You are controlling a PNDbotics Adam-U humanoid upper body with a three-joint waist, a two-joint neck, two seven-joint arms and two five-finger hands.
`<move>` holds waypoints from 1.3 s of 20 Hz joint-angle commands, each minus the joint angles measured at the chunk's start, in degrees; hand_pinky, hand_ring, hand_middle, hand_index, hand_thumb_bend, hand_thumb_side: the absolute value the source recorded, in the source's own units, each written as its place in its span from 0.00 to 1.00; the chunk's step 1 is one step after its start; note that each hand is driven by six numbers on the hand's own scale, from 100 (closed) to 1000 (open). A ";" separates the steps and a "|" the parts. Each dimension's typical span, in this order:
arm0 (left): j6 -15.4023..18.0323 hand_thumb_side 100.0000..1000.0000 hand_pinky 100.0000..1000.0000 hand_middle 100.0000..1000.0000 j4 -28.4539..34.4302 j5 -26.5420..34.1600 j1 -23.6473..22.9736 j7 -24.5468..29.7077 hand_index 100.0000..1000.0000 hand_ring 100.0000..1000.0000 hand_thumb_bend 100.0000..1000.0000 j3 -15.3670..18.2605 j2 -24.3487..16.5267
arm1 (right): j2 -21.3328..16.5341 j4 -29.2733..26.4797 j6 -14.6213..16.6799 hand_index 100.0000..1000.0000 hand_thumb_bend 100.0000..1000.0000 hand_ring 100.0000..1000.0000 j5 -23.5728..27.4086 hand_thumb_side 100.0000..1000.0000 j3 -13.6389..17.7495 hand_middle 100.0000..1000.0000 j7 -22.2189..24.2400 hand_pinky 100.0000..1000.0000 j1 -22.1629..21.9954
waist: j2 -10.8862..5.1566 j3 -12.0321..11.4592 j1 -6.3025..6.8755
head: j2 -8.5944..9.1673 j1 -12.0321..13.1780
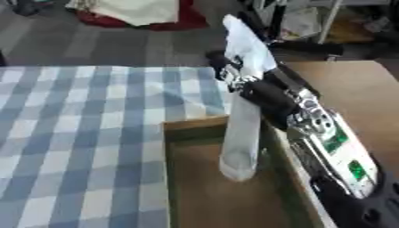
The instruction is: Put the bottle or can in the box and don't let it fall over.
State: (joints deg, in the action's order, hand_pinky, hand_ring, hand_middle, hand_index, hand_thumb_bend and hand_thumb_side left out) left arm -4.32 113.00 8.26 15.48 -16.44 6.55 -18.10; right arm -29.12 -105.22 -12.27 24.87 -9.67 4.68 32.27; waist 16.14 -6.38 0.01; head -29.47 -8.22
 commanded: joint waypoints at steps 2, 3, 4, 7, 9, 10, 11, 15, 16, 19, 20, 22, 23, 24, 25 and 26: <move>0.01 0.64 0.16 0.73 0.90 -0.21 0.66 -0.10 0.46 0.77 0.00 0.48 -1.17 | 0.25 2.72 1.38 0.09 0.00 0.98 -0.99 0.38 -0.24 0.87 0.17 0.94 -1.02 | -0.78 -0.04 0.14 | 0.78 0.04; 0.01 0.64 0.16 0.73 0.91 -0.21 0.68 -0.10 0.46 0.77 0.00 0.48 -1.16 | 0.55 3.55 1.44 0.10 0.00 1.00 -1.12 0.37 -0.37 0.89 -0.23 0.94 -1.49 | -0.76 -0.03 0.16 | 0.78 0.10; 0.01 0.64 0.16 0.73 0.92 -0.22 0.70 -0.09 0.46 0.77 0.00 0.48 -1.16 | 0.72 4.18 1.54 0.12 0.00 1.00 -1.35 0.37 -0.51 0.91 -0.63 0.94 -1.83 | -0.75 -0.03 0.17 | 0.78 0.12; 0.01 0.64 0.16 0.73 0.92 -0.22 0.73 -0.10 0.46 0.77 0.00 0.49 -1.16 | 0.93 4.97 2.06 0.27 0.00 1.00 -2.70 0.41 -1.11 1.00 -0.28 0.95 -2.86 | -0.71 0.02 0.20 | 0.77 0.09; 0.00 0.64 0.16 0.73 0.90 -0.23 0.72 -0.07 0.46 0.77 0.00 0.47 -1.19 | 0.87 4.88 2.71 0.41 0.00 1.00 -3.56 0.41 -1.35 1.00 1.09 0.97 -3.49 | -0.70 0.10 0.20 | 0.78 0.11; 0.01 0.64 0.16 0.73 0.90 -0.25 0.71 -0.05 0.46 0.77 0.00 0.47 -1.20 | 0.77 4.75 3.15 0.41 0.00 1.00 -4.20 0.41 -1.31 1.00 1.90 0.97 -3.80 | -0.71 0.14 0.20 | 0.79 0.12; 0.00 0.64 0.16 0.74 0.89 -0.26 0.69 -0.05 0.46 0.77 0.00 0.49 -1.21 | 0.63 4.58 3.62 0.52 0.00 1.00 -4.93 0.41 -1.23 1.00 2.71 0.98 -4.06 | -0.72 0.18 0.19 | 0.79 0.12; 0.01 0.64 0.16 0.74 0.89 -0.28 0.66 -0.07 0.46 0.77 0.00 0.51 -1.30 | -0.09 3.59 5.14 0.84 0.00 1.00 -8.40 0.41 -1.04 1.00 6.18 1.00 -5.13 | -0.77 0.33 0.16 | 0.84 0.20; 0.00 0.64 0.16 0.74 0.88 -0.28 0.64 -0.08 0.46 0.77 0.00 0.51 -1.33 | -0.32 3.24 5.24 0.86 0.00 1.00 -9.40 0.41 -1.10 1.00 7.17 1.00 -5.38 | -0.79 0.37 0.15 | 0.82 0.21; 0.00 0.64 0.16 0.74 0.88 -0.31 0.64 -0.13 0.46 0.77 0.00 0.54 -1.37 | -0.97 2.19 5.38 1.00 0.00 1.00 -12.48 0.41 -1.07 1.00 10.25 1.00 -6.22 | -0.82 0.45 0.12 | 0.88 0.24; -0.01 0.64 0.16 0.74 0.88 -0.31 0.62 -0.15 0.46 0.77 0.00 0.54 -1.39 | -1.08 1.90 5.44 1.00 0.00 1.00 -13.48 0.41 -0.94 1.00 11.25 1.00 -6.51 | -0.84 0.48 0.10 | 0.85 0.26; -0.02 0.64 0.16 0.74 0.87 -0.34 0.57 -0.13 0.45 0.77 0.00 0.52 -1.44 | -1.40 1.51 5.44 1.00 0.00 1.00 -15.39 0.41 -0.41 1.00 13.16 1.00 -7.02 | -0.88 0.57 0.07 | 0.82 0.33; -0.03 0.64 0.16 0.74 0.86 -0.37 0.55 -0.13 0.46 0.77 0.00 0.52 -1.46 | -1.53 1.41 5.44 1.00 0.00 1.00 -16.23 0.41 0.03 1.00 14.07 1.00 -7.26 | -0.90 0.62 0.06 | 0.86 0.37; -0.03 0.64 0.16 0.74 0.86 -0.41 0.52 -0.14 0.46 0.77 0.00 0.55 -1.48 | -1.72 1.30 5.45 1.00 0.00 1.00 -16.85 0.41 0.67 1.00 14.79 1.00 -7.53 | -0.91 0.66 0.05 | 0.90 0.43; -0.02 0.64 0.16 0.74 0.86 -0.44 0.50 -0.16 0.46 0.77 0.00 0.58 -1.49 | -1.89 1.13 5.51 1.00 0.00 1.00 -17.22 0.41 1.34 1.00 15.20 1.00 -7.74 | -0.92 0.70 0.03 | 0.89 0.50; -0.02 0.64 0.16 0.74 0.86 -0.47 0.48 -0.18 0.46 0.77 0.00 0.59 -1.51 | -2.13 0.88 5.60 1.00 0.00 1.00 -17.39 0.41 2.02 1.00 15.34 1.00 -7.92 | -0.93 0.74 0.02 | 0.87 0.57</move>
State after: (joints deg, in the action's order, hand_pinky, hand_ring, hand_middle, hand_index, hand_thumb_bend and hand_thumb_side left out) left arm -4.32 113.01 7.99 15.58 -16.45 6.57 -18.10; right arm -29.46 -102.70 -6.83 8.26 -8.90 19.32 23.95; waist 16.26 -5.68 0.00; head -29.06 -7.82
